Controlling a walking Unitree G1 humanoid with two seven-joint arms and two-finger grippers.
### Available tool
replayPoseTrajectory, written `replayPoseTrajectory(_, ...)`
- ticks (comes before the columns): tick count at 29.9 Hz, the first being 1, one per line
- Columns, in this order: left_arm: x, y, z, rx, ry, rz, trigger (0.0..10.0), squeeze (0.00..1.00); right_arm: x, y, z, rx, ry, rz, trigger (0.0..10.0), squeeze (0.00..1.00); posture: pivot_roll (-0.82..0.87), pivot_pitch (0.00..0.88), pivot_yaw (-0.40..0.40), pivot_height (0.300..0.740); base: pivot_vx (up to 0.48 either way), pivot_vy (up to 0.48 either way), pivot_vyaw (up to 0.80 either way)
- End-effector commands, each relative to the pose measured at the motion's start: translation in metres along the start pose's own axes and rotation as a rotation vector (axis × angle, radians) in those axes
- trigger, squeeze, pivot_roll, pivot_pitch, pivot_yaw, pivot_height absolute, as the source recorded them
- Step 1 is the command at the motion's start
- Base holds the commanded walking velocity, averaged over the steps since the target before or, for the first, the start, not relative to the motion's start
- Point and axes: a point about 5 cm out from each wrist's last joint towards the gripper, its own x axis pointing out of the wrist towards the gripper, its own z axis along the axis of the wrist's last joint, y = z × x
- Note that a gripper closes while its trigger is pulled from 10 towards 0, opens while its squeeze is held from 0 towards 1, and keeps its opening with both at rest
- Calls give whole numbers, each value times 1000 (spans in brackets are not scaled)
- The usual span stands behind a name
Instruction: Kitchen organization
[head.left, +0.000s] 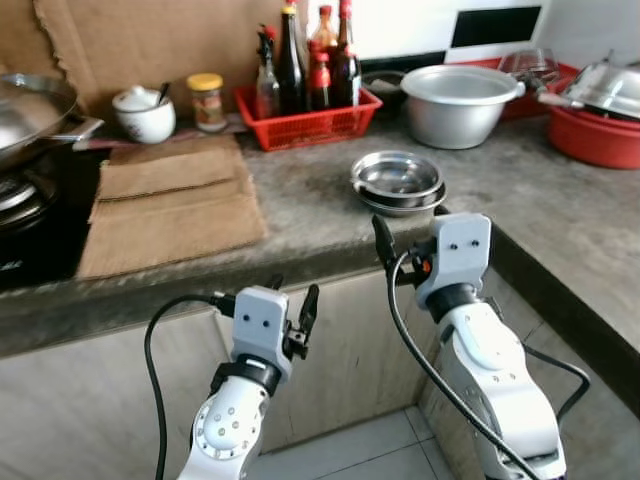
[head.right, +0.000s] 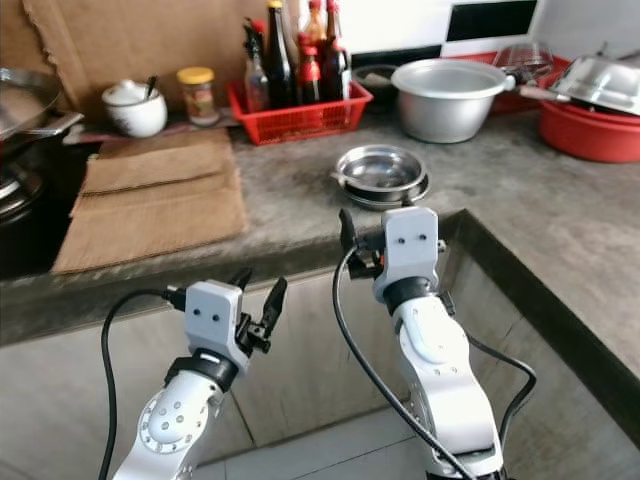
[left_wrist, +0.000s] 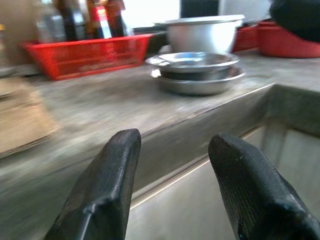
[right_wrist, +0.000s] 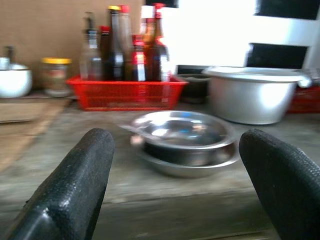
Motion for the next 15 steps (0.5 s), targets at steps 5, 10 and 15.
replayPoseTrajectory(5, -2, -3, 1, -6, -2, -13, 10000, 0, 2, 1, 0, -7, -2, 5, 10000, 0, 103, 73, -17, 740, 378, 0, 0)
replayPoseTrajectory(10, -1, -3, 0, -25, 7, 0, 10000, 0, 2, 2, 0, -18, 0, 11, 10000, 0, 103, 73, -17, 740, 149, 0, 0)
replayPoseTrajectory(15, -1, -3, 0, -18, 10, -4, 10000, 0, 4, 1, 3, -39, -23, 25, 10000, 0, 103, 71, -22, 740, 0, 0, 421)
